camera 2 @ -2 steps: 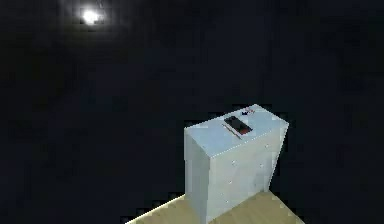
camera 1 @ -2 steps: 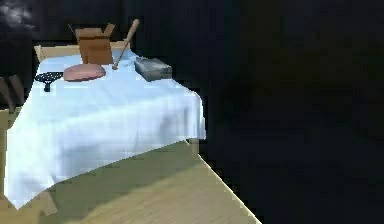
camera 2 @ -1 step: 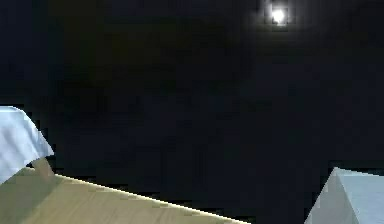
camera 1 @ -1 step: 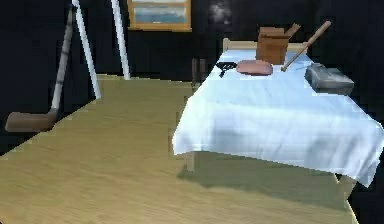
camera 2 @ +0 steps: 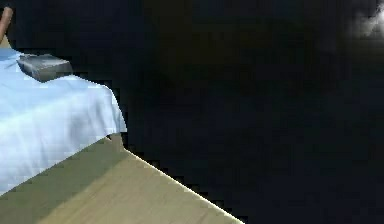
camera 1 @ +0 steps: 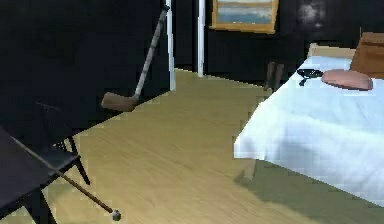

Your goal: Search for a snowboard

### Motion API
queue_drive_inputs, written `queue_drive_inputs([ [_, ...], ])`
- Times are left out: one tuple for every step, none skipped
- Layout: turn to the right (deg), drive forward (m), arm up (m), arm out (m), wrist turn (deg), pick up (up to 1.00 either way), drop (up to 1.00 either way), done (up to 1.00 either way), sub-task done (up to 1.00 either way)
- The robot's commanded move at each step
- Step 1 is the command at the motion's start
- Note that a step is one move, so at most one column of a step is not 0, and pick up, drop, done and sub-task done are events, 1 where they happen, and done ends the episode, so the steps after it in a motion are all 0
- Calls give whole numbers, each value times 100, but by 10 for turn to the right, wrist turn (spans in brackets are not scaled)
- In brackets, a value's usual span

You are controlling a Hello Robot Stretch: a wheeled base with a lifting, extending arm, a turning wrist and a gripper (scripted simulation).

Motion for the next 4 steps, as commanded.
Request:
queue_drive_inputs([
  [0,100,0,0,0,0,0,0,0],
  [-30,0,0,0,0,0,0,0,0],
  [-60,0,0,0,0,0,0,0,0],
  [0,40,0,0,0,0,0,0,0],
])
